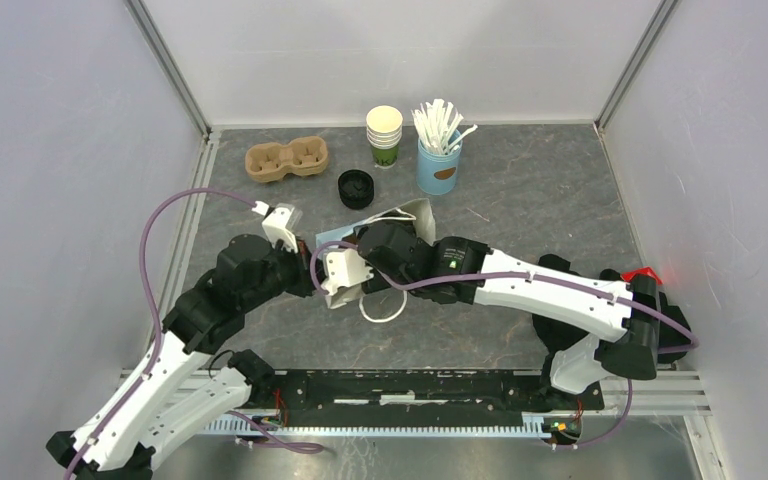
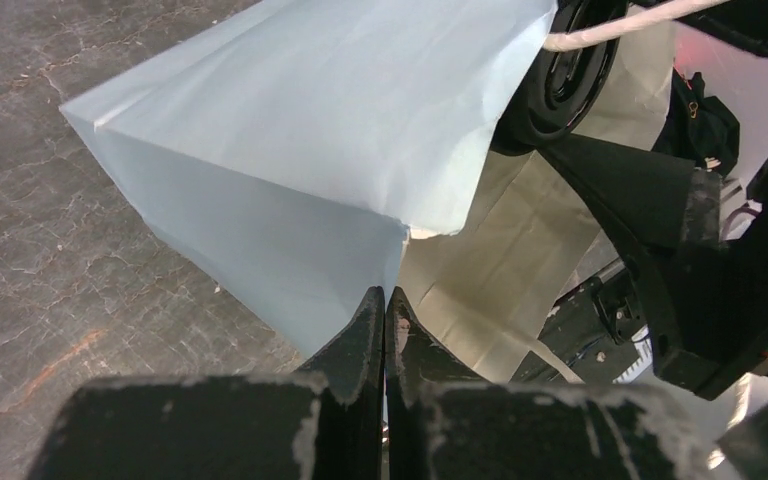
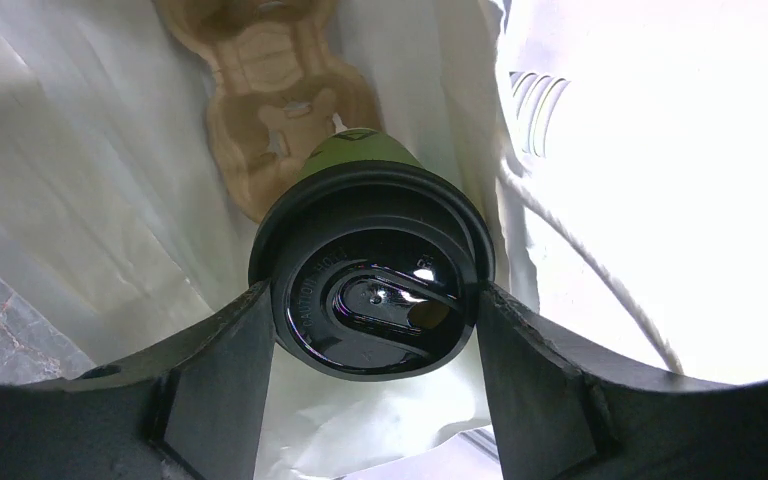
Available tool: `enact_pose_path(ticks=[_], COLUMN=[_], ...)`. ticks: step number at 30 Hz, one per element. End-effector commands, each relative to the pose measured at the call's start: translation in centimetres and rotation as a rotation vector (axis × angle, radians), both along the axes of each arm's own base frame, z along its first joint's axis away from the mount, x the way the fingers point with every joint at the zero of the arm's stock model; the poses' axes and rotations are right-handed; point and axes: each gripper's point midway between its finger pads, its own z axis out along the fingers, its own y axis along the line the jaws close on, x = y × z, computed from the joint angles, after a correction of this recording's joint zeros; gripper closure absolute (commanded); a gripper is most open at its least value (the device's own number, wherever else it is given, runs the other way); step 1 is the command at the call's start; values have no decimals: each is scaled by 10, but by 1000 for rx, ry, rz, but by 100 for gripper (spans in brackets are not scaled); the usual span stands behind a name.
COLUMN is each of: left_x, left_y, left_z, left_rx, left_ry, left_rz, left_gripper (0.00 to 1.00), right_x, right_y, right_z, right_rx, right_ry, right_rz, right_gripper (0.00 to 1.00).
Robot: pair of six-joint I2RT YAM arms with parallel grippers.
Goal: Pack the takeout coffee
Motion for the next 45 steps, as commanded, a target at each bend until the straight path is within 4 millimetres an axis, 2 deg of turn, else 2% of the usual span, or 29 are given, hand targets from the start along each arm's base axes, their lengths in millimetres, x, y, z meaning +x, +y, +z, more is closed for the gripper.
enact_pose_path(ticks=[1,4,8,13,22,31,37,42,45], left_x=[-3,-5,-7,-8,-7,-4,-2,-1,-1], left_y=[-2,-1,0,0,2,4,6,5,5], left_z=[21,18,16,18,21,21,19,21,22], left_rx=[-16,-12,-14,-21,-6,8,15,16,20], left_ry=[-9,-2,9,8,1,5,13,16,22], left_rz=[-17,-15,-10,-11,-10,7,23,26,26], left_gripper=[98,98,98,98,98,98,98,98,98], right_x=[1,-2,-6,3,24,28,24,36,43], right_y=[-2,7,14,21,21,29,26,12,9], right_z=[-3,-4,-18,-23,-44,-64,-69,-84,-87], right_rx=[-17,35,36,53,32,45,36,-14,-34], right_ry=[-4,14,57,38,58,114,135,92,68], right_rz=[-5,24,56,64,70,97,118,69,42], right_gripper=[81,82,82,82,82,82,82,81,81])
